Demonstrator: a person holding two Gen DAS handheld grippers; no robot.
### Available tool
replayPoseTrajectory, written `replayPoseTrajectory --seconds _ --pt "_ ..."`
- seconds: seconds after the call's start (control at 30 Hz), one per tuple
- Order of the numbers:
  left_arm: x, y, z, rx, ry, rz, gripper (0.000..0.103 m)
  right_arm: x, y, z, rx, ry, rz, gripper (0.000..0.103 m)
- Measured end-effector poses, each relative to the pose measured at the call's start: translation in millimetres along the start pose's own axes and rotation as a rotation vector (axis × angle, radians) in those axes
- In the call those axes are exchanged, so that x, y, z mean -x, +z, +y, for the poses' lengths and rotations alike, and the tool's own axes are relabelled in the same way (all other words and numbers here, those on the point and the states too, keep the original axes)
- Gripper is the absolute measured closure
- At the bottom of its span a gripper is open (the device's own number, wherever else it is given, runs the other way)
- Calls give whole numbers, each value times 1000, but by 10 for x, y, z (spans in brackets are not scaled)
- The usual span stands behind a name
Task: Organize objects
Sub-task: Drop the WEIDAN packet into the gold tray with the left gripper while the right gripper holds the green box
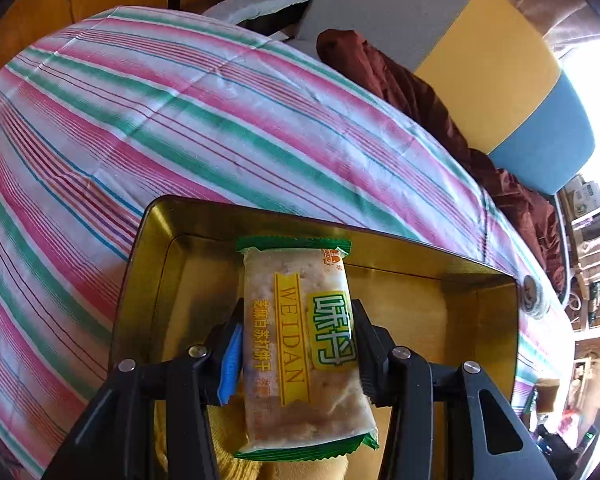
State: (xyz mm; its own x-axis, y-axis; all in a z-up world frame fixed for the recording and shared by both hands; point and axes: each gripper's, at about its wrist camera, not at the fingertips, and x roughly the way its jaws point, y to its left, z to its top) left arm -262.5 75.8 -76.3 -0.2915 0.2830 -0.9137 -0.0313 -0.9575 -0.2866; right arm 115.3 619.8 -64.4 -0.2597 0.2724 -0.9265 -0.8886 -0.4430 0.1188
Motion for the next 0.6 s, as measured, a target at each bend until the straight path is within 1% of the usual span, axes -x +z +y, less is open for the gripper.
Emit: replayPoseTrajectory --seconds 0.07,0.1,0.17,0.3,0.4,0.47,0.6 --pt "-55 14 -8 -14 28 3 55 0 0 8 4 -1 0 72" --pt "-72 20 7 -17 37 4 53 1 2 8 5 -2 0 72" --pt "-95 10 29 -2 31 12 51 -1 5 5 5 -1 0 72" --pt "-13 -22 67 15 18 -12 47 1 9 -2 6 -1 0 72" --pt "174 -55 70 -20 20 -77 42 -1 7 -4 3 1 1 72" --pt "334 -97 63 -43 24 -117 42 -2 8 -5 3 2 1 72" --pt "715 -327 44 -90 17 -224 42 7 2 -22 -6 7 0 72"
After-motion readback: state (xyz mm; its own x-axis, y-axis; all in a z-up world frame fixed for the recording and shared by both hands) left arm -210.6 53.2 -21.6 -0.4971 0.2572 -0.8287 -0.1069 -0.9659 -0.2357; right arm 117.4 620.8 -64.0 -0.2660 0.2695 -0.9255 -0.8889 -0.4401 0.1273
